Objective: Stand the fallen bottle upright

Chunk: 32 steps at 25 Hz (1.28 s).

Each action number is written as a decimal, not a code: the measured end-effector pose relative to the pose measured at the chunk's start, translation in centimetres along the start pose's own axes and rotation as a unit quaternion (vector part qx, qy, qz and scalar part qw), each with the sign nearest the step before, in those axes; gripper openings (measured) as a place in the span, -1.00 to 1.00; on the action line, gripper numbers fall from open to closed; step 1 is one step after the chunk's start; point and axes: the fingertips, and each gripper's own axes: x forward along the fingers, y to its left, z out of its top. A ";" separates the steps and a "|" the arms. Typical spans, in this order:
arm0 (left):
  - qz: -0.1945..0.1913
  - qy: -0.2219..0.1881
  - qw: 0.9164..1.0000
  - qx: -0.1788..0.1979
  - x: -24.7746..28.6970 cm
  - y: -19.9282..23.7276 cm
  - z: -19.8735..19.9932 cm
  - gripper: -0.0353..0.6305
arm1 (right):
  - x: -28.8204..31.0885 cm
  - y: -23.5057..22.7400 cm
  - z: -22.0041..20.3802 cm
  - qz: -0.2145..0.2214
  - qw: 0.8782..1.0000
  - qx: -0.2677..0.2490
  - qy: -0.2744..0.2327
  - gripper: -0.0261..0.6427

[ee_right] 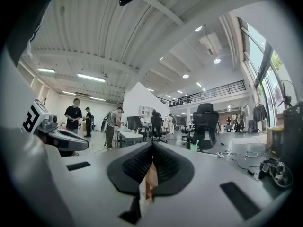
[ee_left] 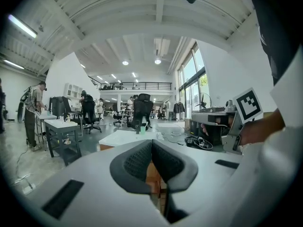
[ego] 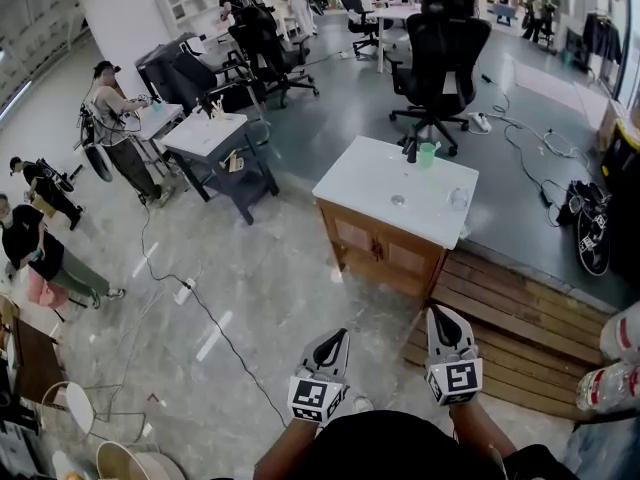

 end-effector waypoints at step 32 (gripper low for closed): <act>-0.062 0.031 0.998 0.002 21.4 14.2 1.0 -0.84 | 23.3 -7.1 -2.7 -0.042 0.999 0.021 0.025 -0.87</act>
